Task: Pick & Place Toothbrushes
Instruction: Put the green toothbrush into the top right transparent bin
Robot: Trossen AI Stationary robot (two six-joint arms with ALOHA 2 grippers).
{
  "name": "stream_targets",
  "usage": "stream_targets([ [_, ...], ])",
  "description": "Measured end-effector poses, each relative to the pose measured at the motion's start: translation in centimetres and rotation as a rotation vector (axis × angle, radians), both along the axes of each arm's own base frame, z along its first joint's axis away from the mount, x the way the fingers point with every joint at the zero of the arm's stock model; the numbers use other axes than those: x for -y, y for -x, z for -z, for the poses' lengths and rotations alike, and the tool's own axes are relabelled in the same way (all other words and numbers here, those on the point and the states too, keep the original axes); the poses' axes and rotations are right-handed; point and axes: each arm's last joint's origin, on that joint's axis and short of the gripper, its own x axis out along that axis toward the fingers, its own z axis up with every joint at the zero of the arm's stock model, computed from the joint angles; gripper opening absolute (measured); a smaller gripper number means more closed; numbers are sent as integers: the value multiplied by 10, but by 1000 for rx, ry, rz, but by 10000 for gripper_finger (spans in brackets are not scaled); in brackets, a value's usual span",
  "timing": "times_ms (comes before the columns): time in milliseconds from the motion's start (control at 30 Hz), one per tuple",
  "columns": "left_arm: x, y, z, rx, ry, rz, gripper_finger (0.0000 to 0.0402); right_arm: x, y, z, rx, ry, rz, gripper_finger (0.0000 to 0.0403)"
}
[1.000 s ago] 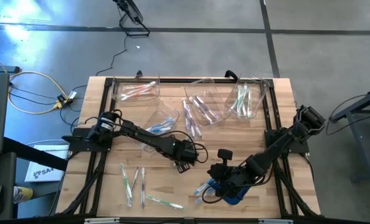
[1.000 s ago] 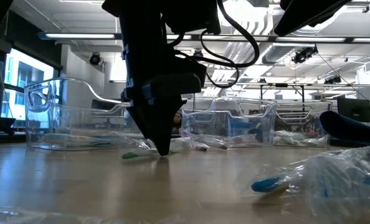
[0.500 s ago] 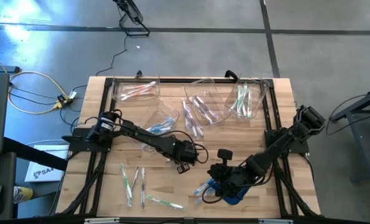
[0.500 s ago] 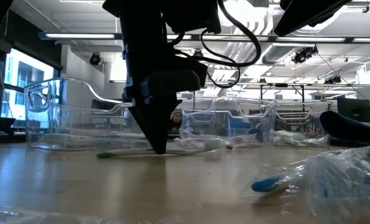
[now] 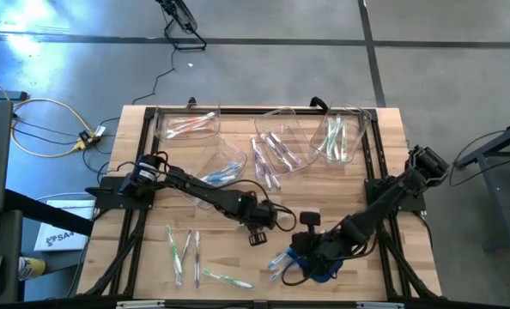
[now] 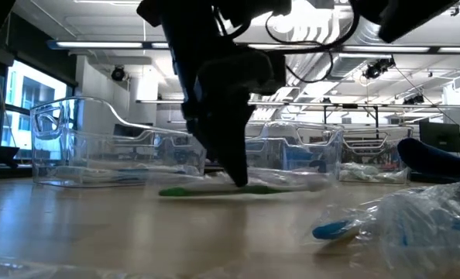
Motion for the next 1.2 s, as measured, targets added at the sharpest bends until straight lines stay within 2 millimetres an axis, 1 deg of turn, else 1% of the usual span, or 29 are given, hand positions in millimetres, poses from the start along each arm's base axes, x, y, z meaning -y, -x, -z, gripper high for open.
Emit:
stream_targets([
  [67,1,-2,-2,11,-5,28,0,-2,3,-2,-12,-15,-22,2],
  [167,2,-7,-11,40,-8,90,0,-2,10,-12,-3,-49,-46,2],
  [267,4,-14,-25,86,-31,152,0,1,20,-30,37,-78,-59,2],
  [333,6,-19,-38,126,-52,201,0,5,28,-45,70,-104,-67,2],
  [433,8,-29,-63,211,-92,282,0,12,43,-67,121,-140,-80,2],
  [500,8,-34,-80,264,-128,329,0,17,57,-82,153,-161,-109,2],
  [600,4,-39,-112,331,-185,402,0,27,84,-110,225,-233,-172,2],
  [733,-4,-40,-157,394,-288,465,0,47,123,-148,377,-335,-208,2],
  [833,-13,-40,-187,465,-353,489,0,63,150,-167,507,-318,-208,2],
  [933,-19,-38,-213,534,-410,504,0,76,171,-179,621,-251,-172,2],
  [1000,-22,-36,-227,574,-445,495,0,81,180,-182,670,-185,-150,2],
  [1100,-27,-35,-239,608,-475,484,0,85,186,-182,696,-86,-132,2],
  [1200,-31,-33,-249,644,-494,481,0,87,188,-180,701,-7,-99,2],
])
